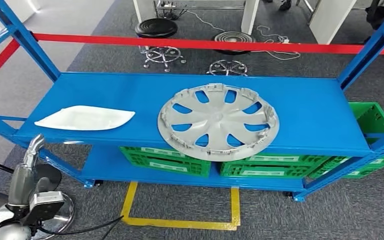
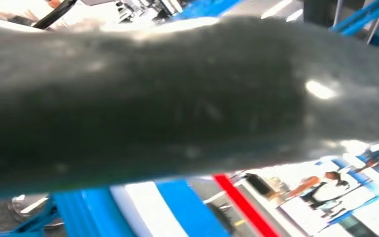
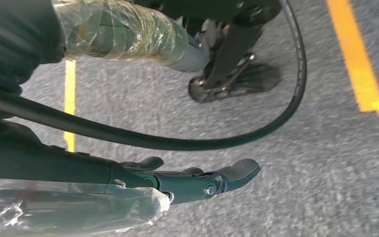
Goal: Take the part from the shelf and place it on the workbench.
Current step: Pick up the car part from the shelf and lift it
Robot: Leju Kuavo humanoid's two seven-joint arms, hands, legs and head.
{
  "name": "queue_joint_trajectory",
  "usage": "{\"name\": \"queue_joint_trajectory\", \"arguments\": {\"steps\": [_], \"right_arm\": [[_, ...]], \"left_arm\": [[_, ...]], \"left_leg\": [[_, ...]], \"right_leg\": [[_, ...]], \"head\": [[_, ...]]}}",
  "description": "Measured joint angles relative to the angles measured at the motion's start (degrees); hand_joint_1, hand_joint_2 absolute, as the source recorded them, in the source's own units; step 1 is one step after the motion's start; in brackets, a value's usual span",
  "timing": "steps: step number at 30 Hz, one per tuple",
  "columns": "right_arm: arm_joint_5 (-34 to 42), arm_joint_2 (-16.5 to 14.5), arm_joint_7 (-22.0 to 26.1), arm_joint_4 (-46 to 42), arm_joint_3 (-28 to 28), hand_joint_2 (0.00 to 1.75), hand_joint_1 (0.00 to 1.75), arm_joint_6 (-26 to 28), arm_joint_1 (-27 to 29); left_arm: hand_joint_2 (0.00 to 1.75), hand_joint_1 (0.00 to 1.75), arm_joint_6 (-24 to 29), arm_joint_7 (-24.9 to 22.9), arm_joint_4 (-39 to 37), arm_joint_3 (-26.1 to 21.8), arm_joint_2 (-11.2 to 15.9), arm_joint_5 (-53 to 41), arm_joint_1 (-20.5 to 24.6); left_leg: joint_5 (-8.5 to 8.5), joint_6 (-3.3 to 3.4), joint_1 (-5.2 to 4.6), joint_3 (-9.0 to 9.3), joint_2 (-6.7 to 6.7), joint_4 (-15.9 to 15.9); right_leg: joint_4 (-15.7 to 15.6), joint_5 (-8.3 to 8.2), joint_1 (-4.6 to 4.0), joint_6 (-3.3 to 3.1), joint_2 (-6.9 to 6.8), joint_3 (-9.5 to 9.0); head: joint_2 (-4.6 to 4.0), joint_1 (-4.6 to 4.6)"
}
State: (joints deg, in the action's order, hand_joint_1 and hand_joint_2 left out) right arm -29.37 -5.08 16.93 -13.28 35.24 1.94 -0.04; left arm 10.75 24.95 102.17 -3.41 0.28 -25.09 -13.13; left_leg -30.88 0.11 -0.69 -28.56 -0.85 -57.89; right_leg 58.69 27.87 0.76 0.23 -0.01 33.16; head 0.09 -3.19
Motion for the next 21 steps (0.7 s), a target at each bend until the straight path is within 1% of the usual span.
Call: {"name": "queue_joint_trajectory", "arguments": {"steps": [1, 2, 4, 5, 6, 7, 8, 9, 10, 11, 12, 13, 15, 16, 17, 18, 19, 20, 21], "right_arm": [[-0.4, 0.0, -0.3, 0.1, 0.0, 1.75, 0.00, 0.1, 0.0], [-0.7, 0.0, -0.5, 0.1, 0.0, 1.75, 0.00, 0.2, -0.1], [-1.2, 0.1, -0.8, 0.3, 0.0, 1.75, 0.00, 0.5, -0.1], [-1.4, 0.1, -0.9, 0.3, 0.0, 1.75, 0.00, 0.6, -0.1], [-1.6, 0.1, -1.1, 0.4, 0.0, 1.75, 0.00, 0.6, -0.1], [-1.7, 0.1, -1.3, 0.5, 0.0, 1.75, 0.00, 0.6, -0.1], [-1.9, 0.1, -1.4, 0.6, 0.0, 1.75, 0.00, 0.7, 0.0], [-2.0, 0.1, -1.5, 0.7, 0.0, 1.75, 0.00, 0.7, 0.0], [-2.2, 0.1, -1.6, 0.7, 0.0, 1.75, 0.00, 0.7, -0.1], [-2.3, 0.1, -1.6, 0.7, 0.0, 1.75, 0.00, 0.8, -0.1], [-2.5, 0.1, -1.7, 0.8, 0.0, 1.75, 0.00, 0.8, -0.2], [-2.7, 0.1, -1.8, 0.8, 0.0, 1.75, 0.00, 0.8, -0.2], [-3.0, 0.2, -1.8, 0.8, 0.0, 1.75, 0.00, 0.9, -0.3], [-3.2, 0.2, -1.9, 0.9, 0.0, 1.75, 0.00, 0.9, -0.4], [-3.4, 0.2, -1.9, 0.9, 0.0, 1.75, 0.00, 0.9, -0.6], [-3.6, 0.2, -2.0, 1.0, 0.0, 1.75, 0.00, 0.8, -0.7], [-3.8, 0.2, -2.1, 1.0, 0.0, 1.75, 0.00, 0.8, -0.7], [-4.0, 0.2, -2.3, 1.1, 0.0, 1.75, 0.00, 0.7, -0.7], [-4.1, 0.3, -2.4, 1.1, 0.0, 1.75, 0.00, 0.7, -0.6]], "left_arm": [[0.00, 0.00, 0.0, -0.9, 0.1, 0.1, 0.2, -0.4, 0.0], [0.00, 0.00, 0.0, -1.7, 0.2, 0.2, 0.4, -0.7, 0.0], [0.00, 0.00, 0.0, -2.9, 0.2, 0.3, 0.7, -1.0, -0.2], [0.00, 0.00, 0.0, -3.3, 0.2, 0.3, 0.7, -1.0, -0.4], [0.00, 0.00, 0.0, -3.6, 0.2, 0.3, 0.8, -1.0, -0.5], [0.00, 0.00, 0.0, -3.9, 0.1, 0.3, 0.8, -0.9, -0.6], [0.00, 0.00, 0.0, -4.1, 0.1, 0.3, 0.9, -0.7, -0.7], [0.00, 0.00, 0.0, -4.3, 0.1, 0.3, 0.9, -0.5, -0.7], [0.00, 0.00, -0.1, -4.6, 0.0, 0.3, 0.9, -0.4, -0.7], [0.00, 0.00, -0.1, -4.8, 0.0, 0.2, 0.9, -0.2, -0.7], [0.00, 0.00, -0.2, -5.0, -0.1, 0.2, 0.9, -0.1, -0.7], [0.00, 0.00, -0.3, -5.1, -0.2, 0.2, 1.0, 0.0, -0.7], [0.00, 0.00, -1.0, -5.5, -0.3, 0.2, 1.0, 0.0, -0.8], [0.00, 0.00, -1.4, -5.8, -0.4, 0.2, 1.0, 0.0, -0.8], [0.00, 0.00, -1.9, -6.2, -0.5, 0.2, 1.0, 0.0, -0.7], [0.00, 0.00, -2.4, -6.6, -0.8, 0.2, 1.0, 0.0, -0.6], [0.00, 0.00, -2.8, -7.0, -1.1, 0.2, 1.0, -0.1, -0.6], [0.00, 0.00, -3.2, -7.4, -1.5, 0.2, 1.0, -0.2, -0.6], [0.00, 0.00, -3.5, -7.8, -1.9, 0.2, 1.0, -0.3, -0.5]], "left_leg": [[-0.99, -0.39, 0.09, -0.71, 0.09, -1.7], [-2.39, -0.78, 0.27, -2.13, 0.19, -4.5], [-5.27, -1.44, 0.79, -6.71, 0.31, -12.4], [-5.73, -1.66, 1.05, -8.68, 0.32, -15.3], [-5.02, -1.84, 1.27, -9.84, 0.34, -16.4], [-3.09, -1.96, 1.45, -9.92, 0.37, -15.3], [-0.35, -2.02, 1.57, -9.10, 0.45, -12.4], [2.39, -2.03, 1.65, -7.97, 0.61, -8.8], [4.13, -1.91, 1.59, -6.70, 0.75, -5.3], [4.88, -1.63, 1.50, -5.86, 0.89, -3.0], [4.78, -1.27, 1.37, -5.46, 0.95, -1.8], [4.29, -0.81, 1.21, -5.24, 0.88, -1.4], [4.10, 0.08, 1.28, -4.89, 0.74, -1.0], [4.03, 0.51, 1.33, -4.58, 0.70, -0.7], [3.95, 0.89, 1.36, -4.28, 0.70, -0.5], [3.78, 1.20, 1.24, -4.11, 0.73, -0.5], [3.61, 1.48, 1.07, -4.03, 0.72, -0.5], [3.46, 1.69, 0.86, -3.93, 0.69, -0.5], [3.28, 1.85, 0.64, -3.75, 0.63, -0.5]], "right_leg": [[-0.2, 0.13, 0.19, -0.29, -0.07, -0.28], [-0.3, 0.29, 0.31, -0.54, -0.14, -0.57], [-0.3, 0.72, 0.36, -0.80, -0.23, -0.96], [-0.3, 0.95, 0.38, -0.79, -0.24, -1.19], [-0.3, 1.21, 0.43, -0.69, -0.24, -1.52], [-0.3, 1.51, 0.52, -0.53, -0.23, -1.96], [-0.3, 1.83, 0.64, -0.30, -0.22, -2.45], [-0.3, 2.17, 0.72, -0.01, -0.21, -2.74], [-0.2, 2.54, 0.70, 0.39, -0.15, -3.02], [-0.2, 2.81, 0.63, 0.80, -0.15, -3.13], [-0.2, 3.00, 0.54, 1.23, -0.18, -3.13], [-0.4, 3.13, 0.49, 1.66, -0.29, -3.22], [-0.4, 3.56, 0.59, 2.38, -0.49, -3.43], [0.7, 4.33, 0.61, 2.60, -0.47, -2.98], [3.1, 5.61, 0.60, 2.71, -0.37, -1.88], [6.7, 7.20, 0.55, 2.70, -0.25, 0.09], [10.9, 8.77, 0.47, 2.65, -0.20, 2.57], [14.2, 9.62, 0.39, 2.56, -0.18, 4.80], [15.9, 9.35, 0.27, 2.39, -0.17, 6.28]], "head": [[0.00, -0.16], [0.00, -0.30], [-0.01, -0.48], [-0.01, -0.46], [-0.01, -0.47], [-0.01, -0.48], [-0.01, -0.47], [-0.01, -0.51], [-0.01, -0.57], [-0.01, -0.64], [-0.01, -0.71], [-0.01, -0.75], [-0.01, -0.70], [-0.01, -0.57], [-0.01, -0.41], [-0.01, -0.27], [-0.01, -0.16], [-0.01, -0.14], [-0.01, -0.14]]}}
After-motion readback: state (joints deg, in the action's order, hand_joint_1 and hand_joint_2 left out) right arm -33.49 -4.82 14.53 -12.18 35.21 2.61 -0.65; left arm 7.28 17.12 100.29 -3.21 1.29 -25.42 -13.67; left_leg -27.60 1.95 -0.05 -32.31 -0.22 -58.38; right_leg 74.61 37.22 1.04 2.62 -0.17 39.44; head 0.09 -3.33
